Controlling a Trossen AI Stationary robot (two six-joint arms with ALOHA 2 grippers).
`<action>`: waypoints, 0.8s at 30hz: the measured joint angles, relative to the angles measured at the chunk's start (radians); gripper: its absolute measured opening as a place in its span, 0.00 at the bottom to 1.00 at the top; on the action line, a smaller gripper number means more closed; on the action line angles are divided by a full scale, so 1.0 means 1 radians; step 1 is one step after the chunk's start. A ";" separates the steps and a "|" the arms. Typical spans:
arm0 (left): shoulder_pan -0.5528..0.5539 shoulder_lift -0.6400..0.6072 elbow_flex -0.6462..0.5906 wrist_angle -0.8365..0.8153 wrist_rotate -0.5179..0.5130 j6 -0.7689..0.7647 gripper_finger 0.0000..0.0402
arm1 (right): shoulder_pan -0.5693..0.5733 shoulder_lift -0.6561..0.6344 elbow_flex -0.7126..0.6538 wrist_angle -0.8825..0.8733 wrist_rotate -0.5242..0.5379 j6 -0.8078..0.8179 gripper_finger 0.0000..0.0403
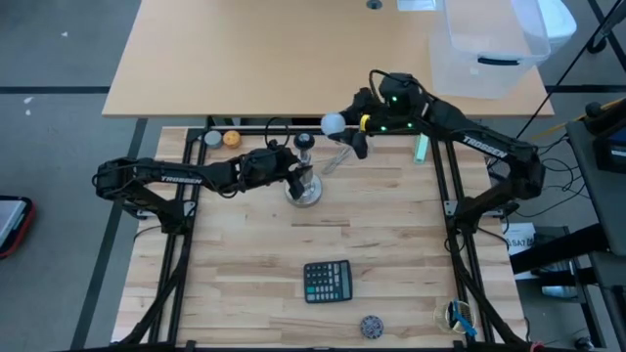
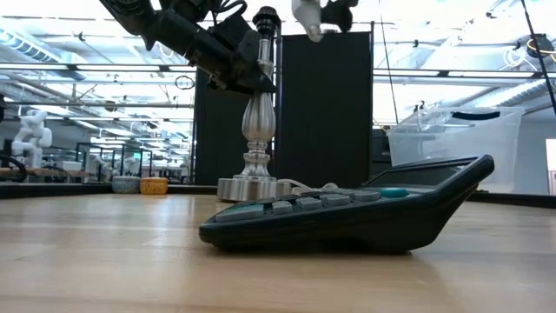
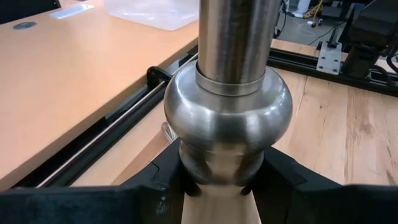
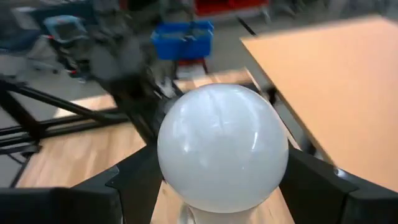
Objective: Screw lightbulb
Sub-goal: Remove the light bulb from the lamp
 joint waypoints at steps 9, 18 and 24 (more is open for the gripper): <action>0.003 0.000 0.000 0.000 0.009 -0.003 0.34 | -0.001 -0.040 -0.001 -0.365 0.066 0.131 0.69; 0.003 0.000 -0.001 0.002 0.012 -0.002 0.34 | 0.006 0.054 -0.001 -0.575 0.143 0.175 0.69; 0.003 0.001 -0.001 0.008 0.015 -0.001 0.34 | 0.006 0.183 -0.002 -0.532 0.175 0.197 0.69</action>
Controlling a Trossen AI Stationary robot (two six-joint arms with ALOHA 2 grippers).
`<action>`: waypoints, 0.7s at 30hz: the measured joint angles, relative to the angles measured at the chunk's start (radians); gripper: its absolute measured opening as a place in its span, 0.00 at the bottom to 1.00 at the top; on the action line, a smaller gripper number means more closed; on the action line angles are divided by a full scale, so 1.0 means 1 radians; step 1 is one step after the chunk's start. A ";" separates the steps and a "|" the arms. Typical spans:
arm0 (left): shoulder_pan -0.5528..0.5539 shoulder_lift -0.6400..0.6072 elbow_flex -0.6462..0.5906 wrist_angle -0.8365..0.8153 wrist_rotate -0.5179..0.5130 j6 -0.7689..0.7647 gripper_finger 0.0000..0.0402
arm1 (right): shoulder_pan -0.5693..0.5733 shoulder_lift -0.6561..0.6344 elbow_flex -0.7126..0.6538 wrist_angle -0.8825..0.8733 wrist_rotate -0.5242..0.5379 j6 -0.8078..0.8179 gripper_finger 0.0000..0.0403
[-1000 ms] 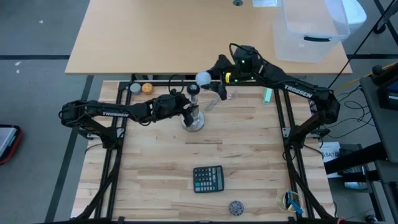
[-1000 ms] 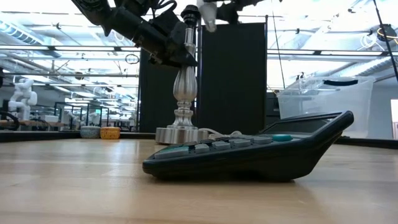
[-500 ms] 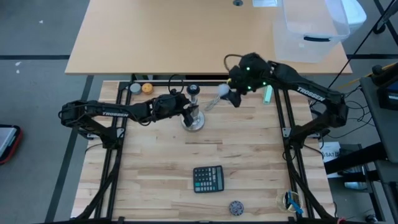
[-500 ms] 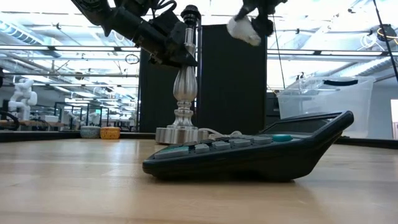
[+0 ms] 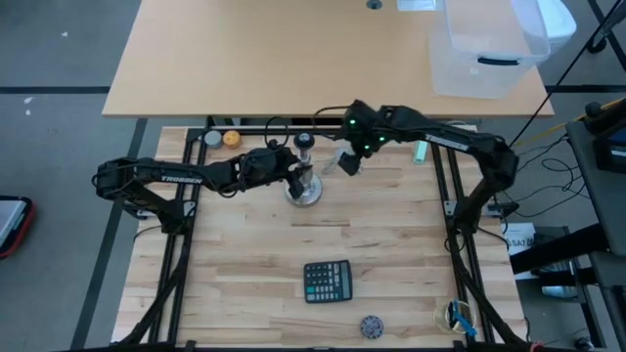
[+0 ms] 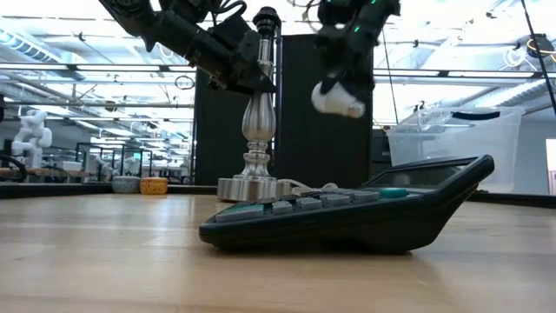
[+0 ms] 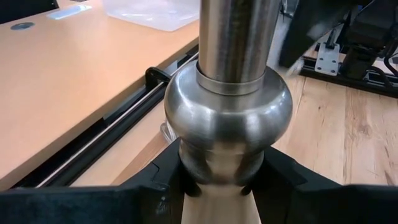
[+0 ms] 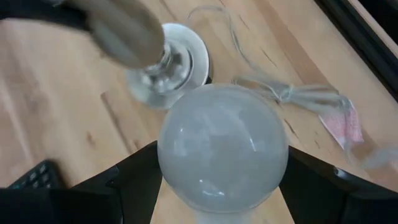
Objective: Screw lightbulb
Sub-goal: Remove the light bulb from the lamp
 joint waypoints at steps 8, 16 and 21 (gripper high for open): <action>-0.001 0.000 -0.001 0.010 0.000 0.001 0.34 | 0.000 0.140 -0.001 0.129 0.047 -0.004 0.69; -0.004 0.000 -0.001 0.009 0.001 -0.002 0.34 | -0.047 0.249 -0.061 0.234 0.068 -0.030 0.69; -0.026 0.000 0.000 -0.013 -0.061 -0.038 0.34 | -0.094 0.261 -0.195 0.350 0.056 0.026 0.69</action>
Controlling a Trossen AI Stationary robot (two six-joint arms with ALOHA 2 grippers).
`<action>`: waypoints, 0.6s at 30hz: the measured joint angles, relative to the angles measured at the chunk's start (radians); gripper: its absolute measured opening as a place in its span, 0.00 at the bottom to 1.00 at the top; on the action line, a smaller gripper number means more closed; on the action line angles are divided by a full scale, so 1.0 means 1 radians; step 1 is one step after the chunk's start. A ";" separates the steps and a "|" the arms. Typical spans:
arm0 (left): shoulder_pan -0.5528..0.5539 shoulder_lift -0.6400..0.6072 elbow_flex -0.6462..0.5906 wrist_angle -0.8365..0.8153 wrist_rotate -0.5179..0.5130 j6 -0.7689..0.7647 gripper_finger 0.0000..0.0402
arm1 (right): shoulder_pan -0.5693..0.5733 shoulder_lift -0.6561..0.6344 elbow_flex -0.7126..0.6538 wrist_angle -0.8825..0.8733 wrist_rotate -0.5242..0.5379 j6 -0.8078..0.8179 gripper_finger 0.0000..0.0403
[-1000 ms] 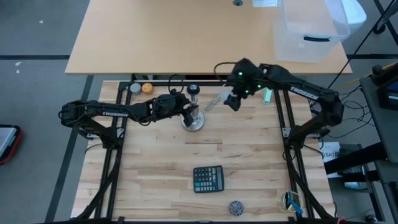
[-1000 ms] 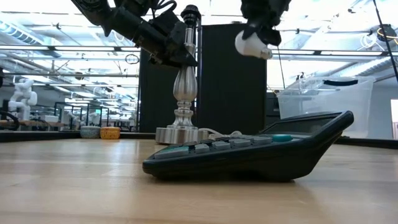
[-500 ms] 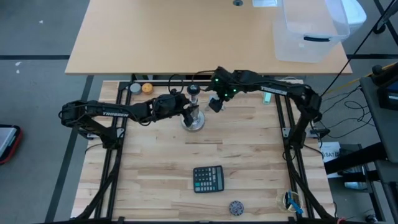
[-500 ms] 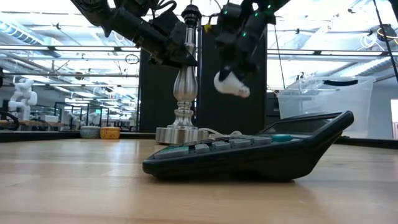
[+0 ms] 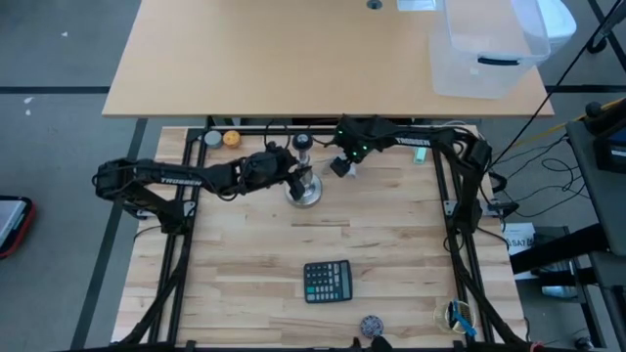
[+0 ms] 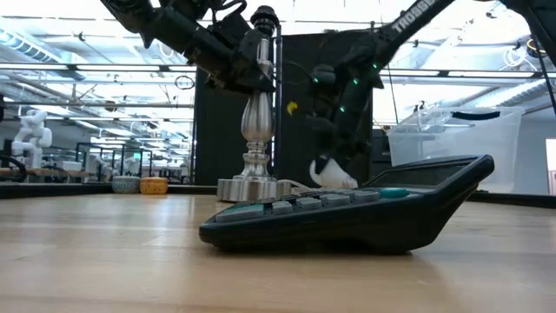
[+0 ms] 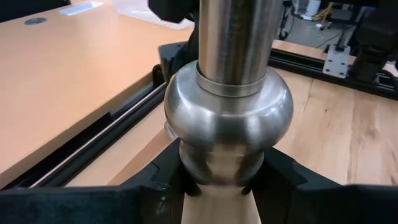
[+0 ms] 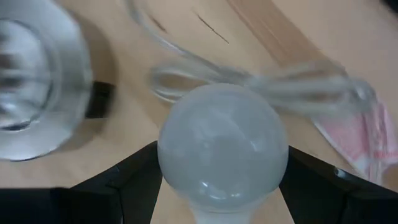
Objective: Screw lightbulb
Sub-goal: Remove the light bulb from the lamp
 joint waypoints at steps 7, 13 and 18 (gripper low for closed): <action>-0.017 0.000 0.000 -0.026 -0.027 -0.025 0.34 | -0.026 -0.071 -0.183 0.060 -0.022 0.104 0.69; -0.016 0.000 0.000 -0.025 -0.030 -0.027 0.34 | -0.025 -0.179 -0.314 0.146 -0.076 0.235 0.69; -0.016 0.000 0.000 -0.024 -0.030 -0.027 0.34 | -0.026 -0.218 -0.339 0.142 -0.079 0.255 0.69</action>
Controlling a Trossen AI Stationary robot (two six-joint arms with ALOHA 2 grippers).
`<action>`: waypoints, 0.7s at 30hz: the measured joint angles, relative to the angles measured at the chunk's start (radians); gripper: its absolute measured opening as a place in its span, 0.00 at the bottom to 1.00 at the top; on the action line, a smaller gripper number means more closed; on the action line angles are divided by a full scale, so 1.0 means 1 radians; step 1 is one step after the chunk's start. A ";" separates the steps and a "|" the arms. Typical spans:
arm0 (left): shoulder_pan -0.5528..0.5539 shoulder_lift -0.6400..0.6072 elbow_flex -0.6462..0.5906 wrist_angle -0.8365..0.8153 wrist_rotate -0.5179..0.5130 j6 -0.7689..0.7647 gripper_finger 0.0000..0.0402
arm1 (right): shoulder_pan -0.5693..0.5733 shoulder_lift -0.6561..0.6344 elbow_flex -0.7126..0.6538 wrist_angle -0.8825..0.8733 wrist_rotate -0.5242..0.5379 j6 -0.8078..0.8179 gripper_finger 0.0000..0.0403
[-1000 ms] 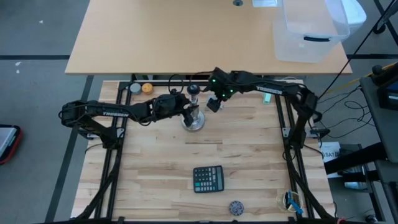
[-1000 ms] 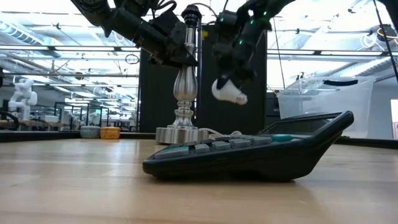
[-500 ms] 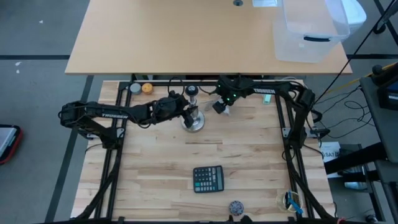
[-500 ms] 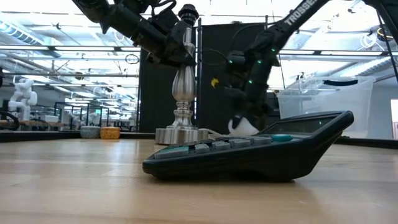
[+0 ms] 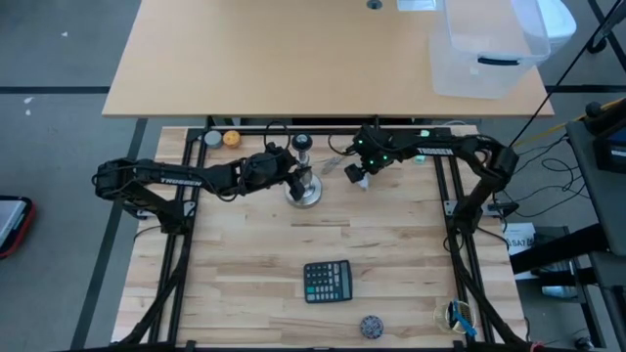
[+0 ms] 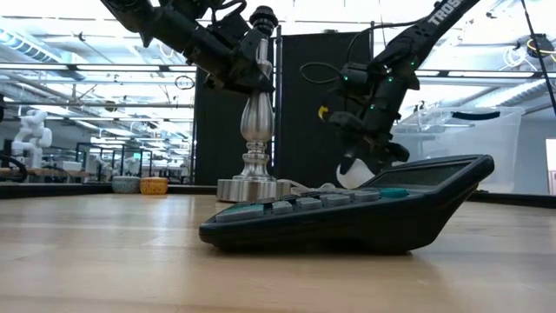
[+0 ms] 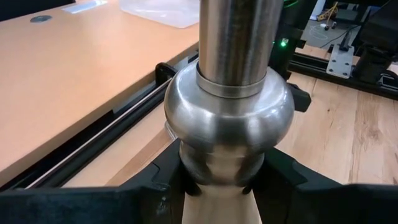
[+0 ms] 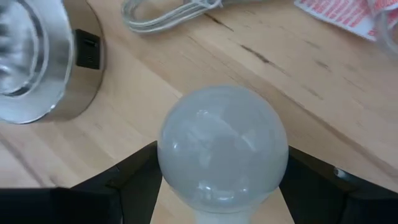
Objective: Screw lightbulb
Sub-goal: Remove the light bulb from the lamp
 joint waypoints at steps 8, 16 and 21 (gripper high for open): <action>0.000 0.001 -0.002 0.027 -0.001 0.005 0.37 | 0.009 -0.001 0.000 0.000 -0.013 0.007 0.73; 0.000 0.001 -0.002 0.023 -0.003 0.002 0.37 | 0.009 0.002 0.000 -0.001 -0.006 -0.010 0.78; 0.000 0.001 -0.002 0.029 -0.003 0.003 0.36 | 0.009 0.001 0.000 0.017 -0.012 -0.020 0.78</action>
